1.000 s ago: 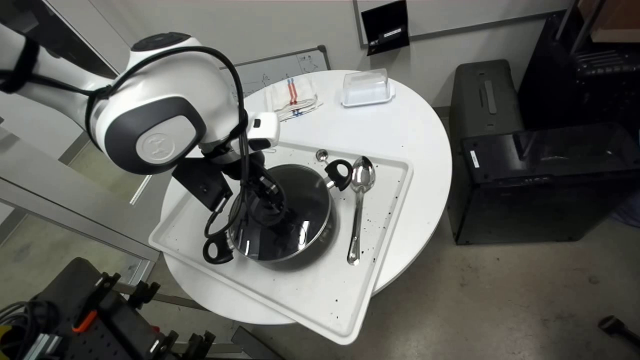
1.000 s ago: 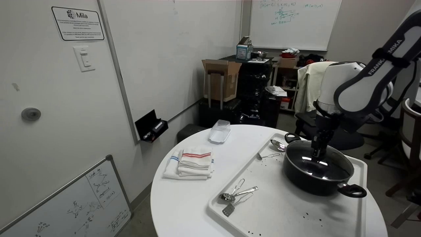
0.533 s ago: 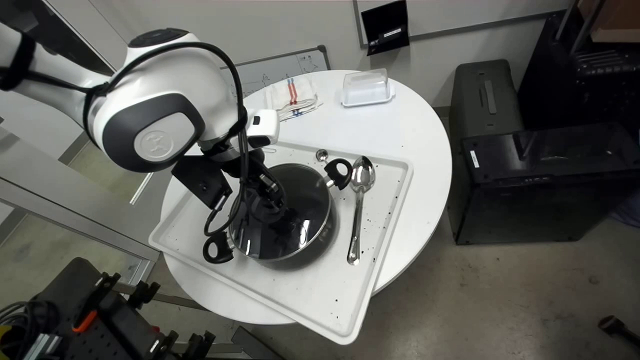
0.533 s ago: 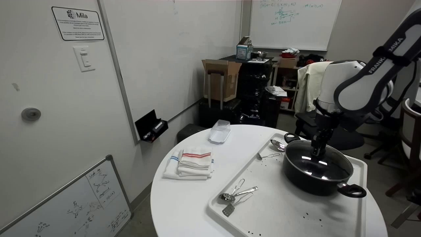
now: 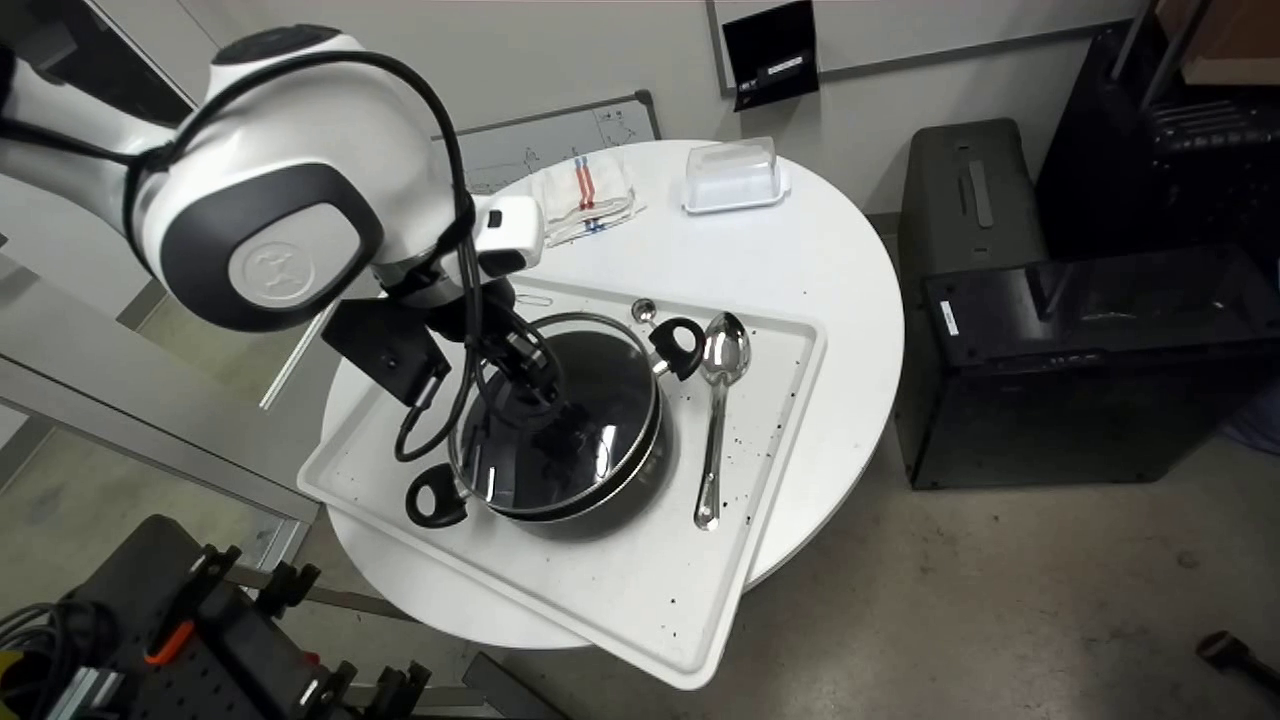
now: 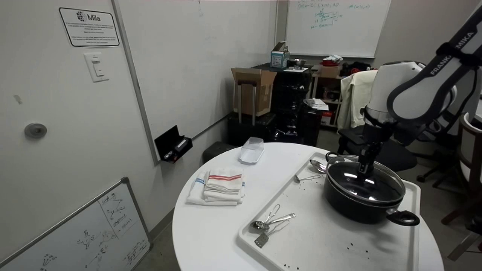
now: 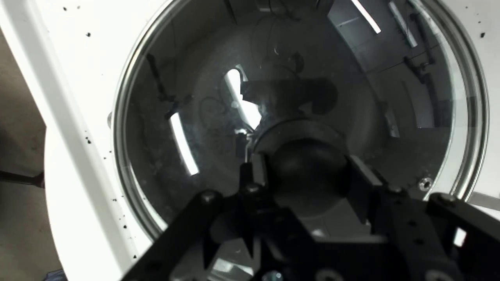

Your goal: Remove the lid from the pot and put it on the tray

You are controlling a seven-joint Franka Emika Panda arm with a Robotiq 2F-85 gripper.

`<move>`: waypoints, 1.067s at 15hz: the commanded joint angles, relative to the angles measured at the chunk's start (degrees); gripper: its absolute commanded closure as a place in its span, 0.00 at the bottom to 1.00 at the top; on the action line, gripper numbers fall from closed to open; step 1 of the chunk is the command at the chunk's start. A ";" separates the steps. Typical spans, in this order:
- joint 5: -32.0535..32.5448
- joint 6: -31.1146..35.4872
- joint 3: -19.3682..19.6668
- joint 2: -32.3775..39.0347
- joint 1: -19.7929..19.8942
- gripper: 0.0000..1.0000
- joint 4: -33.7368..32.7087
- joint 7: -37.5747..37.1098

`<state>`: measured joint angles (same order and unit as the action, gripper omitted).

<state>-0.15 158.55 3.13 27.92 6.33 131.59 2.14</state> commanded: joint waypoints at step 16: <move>9.10 -0.87 -2.99 -8.88 -15.69 0.75 7.61 -5.13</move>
<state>5.55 158.39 -0.02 20.59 -5.47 138.80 0.52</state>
